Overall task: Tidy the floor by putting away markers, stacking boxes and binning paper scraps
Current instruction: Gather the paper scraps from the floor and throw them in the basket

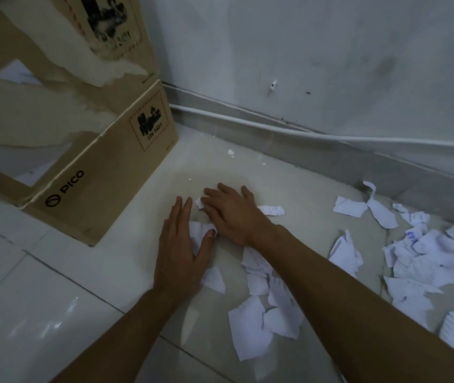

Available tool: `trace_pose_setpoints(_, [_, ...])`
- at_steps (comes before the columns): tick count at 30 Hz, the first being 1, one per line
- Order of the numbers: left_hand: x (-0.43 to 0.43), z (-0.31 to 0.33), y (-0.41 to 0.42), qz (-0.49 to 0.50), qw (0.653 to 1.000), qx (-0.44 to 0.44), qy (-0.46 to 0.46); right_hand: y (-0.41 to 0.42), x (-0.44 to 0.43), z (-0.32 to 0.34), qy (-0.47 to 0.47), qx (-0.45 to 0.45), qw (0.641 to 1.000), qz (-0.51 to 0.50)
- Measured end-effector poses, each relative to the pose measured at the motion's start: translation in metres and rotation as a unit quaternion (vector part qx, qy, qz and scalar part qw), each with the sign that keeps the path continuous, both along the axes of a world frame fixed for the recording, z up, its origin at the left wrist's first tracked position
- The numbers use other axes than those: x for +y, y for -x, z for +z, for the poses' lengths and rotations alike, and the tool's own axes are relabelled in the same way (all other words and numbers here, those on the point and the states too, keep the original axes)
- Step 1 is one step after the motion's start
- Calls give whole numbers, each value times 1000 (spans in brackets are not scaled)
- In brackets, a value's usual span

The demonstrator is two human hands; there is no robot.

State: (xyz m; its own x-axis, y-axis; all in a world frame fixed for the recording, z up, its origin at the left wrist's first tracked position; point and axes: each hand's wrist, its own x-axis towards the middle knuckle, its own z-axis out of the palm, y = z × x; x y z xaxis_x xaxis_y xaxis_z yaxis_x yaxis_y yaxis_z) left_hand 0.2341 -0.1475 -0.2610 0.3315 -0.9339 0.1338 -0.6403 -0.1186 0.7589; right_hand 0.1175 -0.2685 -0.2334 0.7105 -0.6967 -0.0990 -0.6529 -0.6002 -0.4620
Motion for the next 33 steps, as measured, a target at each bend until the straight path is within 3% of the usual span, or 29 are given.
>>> trace_pose_setpoints(6, [23, -2, 15, -75, 995, -58, -19, 51, 34, 6, -33, -46, 998, 37])
trace_pose_setpoints(9, [33, -2, 29, -120, 988, -93, -21, 83, 41, 6, 9, -107, 993, -50])
trace_pose_setpoints(12, [37, 1, 46, -144, 984, -96, -30, 108, 48, 13, 5, -16, 988, -151])
trace_pose_setpoints(14, [37, 1, 58, -150, 982, -108, -30, 112, 60, 13, -29, 17, 990, -138])
trace_pose_setpoints(19, [33, 1, 91, -179, 975, -128, -32, 129, 96, 21, -64, -156, 977, -128])
trace_pose_setpoints(23, [27, 4, 112, -193, 971, -135, -38, 165, 84, 31, 39, -177, 960, -215])
trace_pose_setpoints(26, [19, 4, 126, -217, 963, -153, -44, 199, 52, 26, 90, -108, 940, -310])
trace_pose_setpoints(30, [14, 1, 142, -222, 960, -164, -39, 224, 12, 19, -46, 48, 906, -418])
trace_pose_setpoints(33, [13, 2, 145, -212, 965, -151, -21, 215, 24, 22, -35, 32, 937, -345])
